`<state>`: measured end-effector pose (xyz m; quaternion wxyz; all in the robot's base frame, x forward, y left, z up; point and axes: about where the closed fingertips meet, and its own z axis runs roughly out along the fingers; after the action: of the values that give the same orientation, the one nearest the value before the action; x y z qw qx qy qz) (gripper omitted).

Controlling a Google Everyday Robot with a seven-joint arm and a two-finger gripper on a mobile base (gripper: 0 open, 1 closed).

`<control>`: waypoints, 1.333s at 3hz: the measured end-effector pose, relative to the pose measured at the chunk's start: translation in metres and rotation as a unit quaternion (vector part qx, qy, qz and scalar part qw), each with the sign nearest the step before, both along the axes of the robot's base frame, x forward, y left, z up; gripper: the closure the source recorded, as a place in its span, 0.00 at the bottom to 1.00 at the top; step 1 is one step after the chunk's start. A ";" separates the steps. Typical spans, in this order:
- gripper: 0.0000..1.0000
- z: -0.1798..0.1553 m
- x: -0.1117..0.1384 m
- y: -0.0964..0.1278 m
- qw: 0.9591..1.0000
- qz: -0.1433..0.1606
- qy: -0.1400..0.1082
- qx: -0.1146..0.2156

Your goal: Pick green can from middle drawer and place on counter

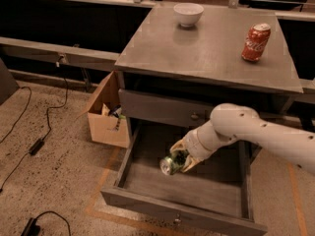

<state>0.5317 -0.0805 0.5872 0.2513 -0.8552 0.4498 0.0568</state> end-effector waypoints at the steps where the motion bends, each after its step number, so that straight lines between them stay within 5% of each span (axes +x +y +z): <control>1: 1.00 0.059 -0.002 -0.011 0.999 0.010 -0.025 0.020; 3: 1.00 0.222 -0.014 -0.039 0.992 0.076 -0.057 0.088; 4: 1.00 0.219 -0.015 -0.038 0.992 0.077 -0.055 0.088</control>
Offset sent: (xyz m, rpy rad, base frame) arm -0.0104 -0.0455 0.2324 0.1966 -0.1394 0.1409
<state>0.5162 -0.1187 0.8066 0.3444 -0.8640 0.3610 0.0681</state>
